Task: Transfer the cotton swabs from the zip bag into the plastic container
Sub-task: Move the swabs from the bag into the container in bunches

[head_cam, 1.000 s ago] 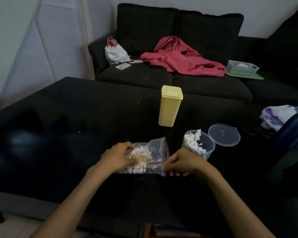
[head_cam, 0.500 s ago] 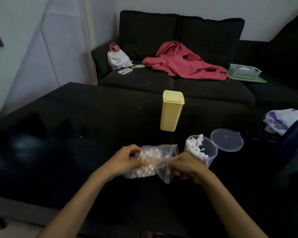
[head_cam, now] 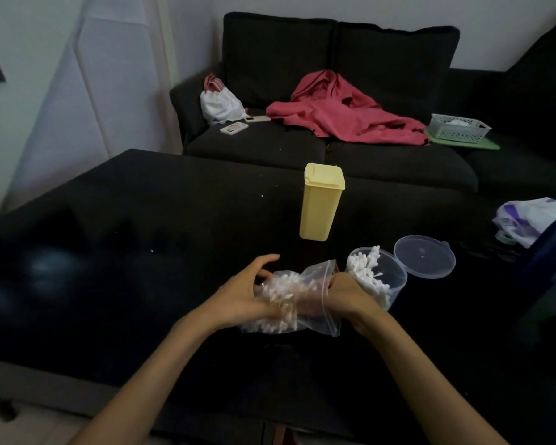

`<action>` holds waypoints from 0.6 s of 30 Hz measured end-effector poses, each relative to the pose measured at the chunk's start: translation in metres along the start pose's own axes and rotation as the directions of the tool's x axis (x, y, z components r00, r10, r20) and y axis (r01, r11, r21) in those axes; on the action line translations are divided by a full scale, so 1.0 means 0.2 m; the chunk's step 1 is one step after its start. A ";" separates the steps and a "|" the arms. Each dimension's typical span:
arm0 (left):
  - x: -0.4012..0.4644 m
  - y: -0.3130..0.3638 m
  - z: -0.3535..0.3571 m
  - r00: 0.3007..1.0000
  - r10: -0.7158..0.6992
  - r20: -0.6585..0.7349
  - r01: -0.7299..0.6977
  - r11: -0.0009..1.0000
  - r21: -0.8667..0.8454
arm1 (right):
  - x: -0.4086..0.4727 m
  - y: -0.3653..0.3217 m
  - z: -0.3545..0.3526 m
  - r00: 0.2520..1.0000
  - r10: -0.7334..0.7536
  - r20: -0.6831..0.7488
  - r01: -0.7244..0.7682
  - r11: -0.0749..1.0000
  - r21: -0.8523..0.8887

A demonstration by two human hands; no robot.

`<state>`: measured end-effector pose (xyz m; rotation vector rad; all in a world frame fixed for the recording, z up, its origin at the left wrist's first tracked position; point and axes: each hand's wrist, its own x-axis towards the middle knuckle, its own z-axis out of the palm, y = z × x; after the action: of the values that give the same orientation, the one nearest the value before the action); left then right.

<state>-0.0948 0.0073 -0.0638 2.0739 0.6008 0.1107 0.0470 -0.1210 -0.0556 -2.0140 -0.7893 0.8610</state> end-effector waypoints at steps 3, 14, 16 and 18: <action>0.02 -0.01 0.02 0.999 0.004 -0.043 0.001 0.994 0.109 | -0.01 -0.02 0.00 0.999 -0.038 -0.003 0.038 0.999 -0.025; 0.04 -0.01 0.03 0.999 0.017 -0.049 -0.011 0.992 0.126 | -0.03 -0.01 -0.03 0.994 -0.097 -0.049 0.088 0.983 -0.161; 0.05 -0.02 0.03 0.999 0.019 -0.051 -0.014 0.995 0.101 | -0.02 -0.01 -0.03 0.993 -0.108 -0.052 0.097 0.978 -0.187; 0.05 -0.03 0.02 0.997 -0.004 -0.074 0.006 0.999 0.036 | -0.02 -0.02 -0.04 0.989 -0.137 -0.056 0.121 0.968 -0.221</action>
<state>-0.0871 0.0120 -0.0723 2.1107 0.6570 0.1751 0.0503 -0.1262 -0.0480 -2.1424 -0.9990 0.6485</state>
